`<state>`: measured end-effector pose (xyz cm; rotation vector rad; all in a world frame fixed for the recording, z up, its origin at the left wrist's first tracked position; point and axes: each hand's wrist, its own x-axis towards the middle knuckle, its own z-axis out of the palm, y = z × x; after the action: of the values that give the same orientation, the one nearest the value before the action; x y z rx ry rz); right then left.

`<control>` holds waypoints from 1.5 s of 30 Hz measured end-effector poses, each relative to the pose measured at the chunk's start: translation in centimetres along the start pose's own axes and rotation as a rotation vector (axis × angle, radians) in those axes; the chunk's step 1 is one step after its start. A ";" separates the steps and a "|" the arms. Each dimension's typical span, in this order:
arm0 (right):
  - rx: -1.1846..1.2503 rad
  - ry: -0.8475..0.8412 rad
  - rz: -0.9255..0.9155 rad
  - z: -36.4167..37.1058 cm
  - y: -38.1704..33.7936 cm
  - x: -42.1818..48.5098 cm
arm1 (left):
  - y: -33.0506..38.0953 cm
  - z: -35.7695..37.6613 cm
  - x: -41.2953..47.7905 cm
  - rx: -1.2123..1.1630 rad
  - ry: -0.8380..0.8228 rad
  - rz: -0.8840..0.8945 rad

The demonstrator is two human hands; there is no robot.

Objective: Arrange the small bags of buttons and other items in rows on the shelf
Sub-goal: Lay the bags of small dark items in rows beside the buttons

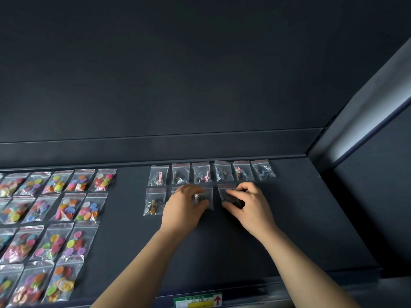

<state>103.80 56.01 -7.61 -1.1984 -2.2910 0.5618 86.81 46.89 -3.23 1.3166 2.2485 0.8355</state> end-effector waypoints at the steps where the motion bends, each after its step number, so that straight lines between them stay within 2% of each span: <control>1: 0.004 -0.006 0.005 0.0 -0.1 0.0 | 0.2 -0.2 -0.1 -0.068 0.011 -0.022; 4: 0.035 -0.032 0.028 -0.3 -0.3 -0.1 | 1.3 -1.2 -0.6 -0.470 0.019 -0.130; 8: 0.320 0.006 0.151 -2.3 -2.0 -0.3 | 2.1 -2.3 -0.5 -1.221 -0.178 -0.368; 11: 0.667 -0.101 0.279 -4.7 -3.9 -0.4 | 2.4 -2.1 -0.3 -1.385 -0.262 -0.366; 16: 0.777 -0.257 0.292 -6.7 -5.5 -0.7 | 3.5 -1.1 -0.5 -1.368 -0.355 -0.293; 20: 0.710 -0.164 0.279 -6.9 -5.5 -0.8 | 4.5 -0.8 -1.0 -1.320 -0.410 -0.241; 25: 0.696 -0.143 0.305 -8.0 -4.0 -1.0 | 4.4 -0.4 -1.4 -0.999 -0.336 -0.184; 29: 0.716 -0.079 0.322 -8.4 -3.3 -1.2 | 4.5 0.0 -1.6 -0.922 -0.359 -0.195; 32: 0.797 -0.038 0.362 -8.1 -3.1 -1.3 | 4.8 0.1 -1.6 -0.920 -0.378 -0.195; 36: 0.956 -0.089 0.423 -8.0 -3.4 -1.6 | 5.4 0.3 -1.7 -0.954 -0.364 -0.223; 41: 0.864 -0.124 0.455 -8.1 -2.2 -1.4 | 5.5 1.0 -1.8 -1.014 -0.391 -0.225; 45: 0.885 -0.077 0.535 -7.9 -0.6 -0.9 | 5.7 1.3 -1.5 -0.887 -0.339 -0.224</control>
<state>108.55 55.99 -1.25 -1.2766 -1.4196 1.6134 91.91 48.09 -0.28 0.6951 1.4284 1.2088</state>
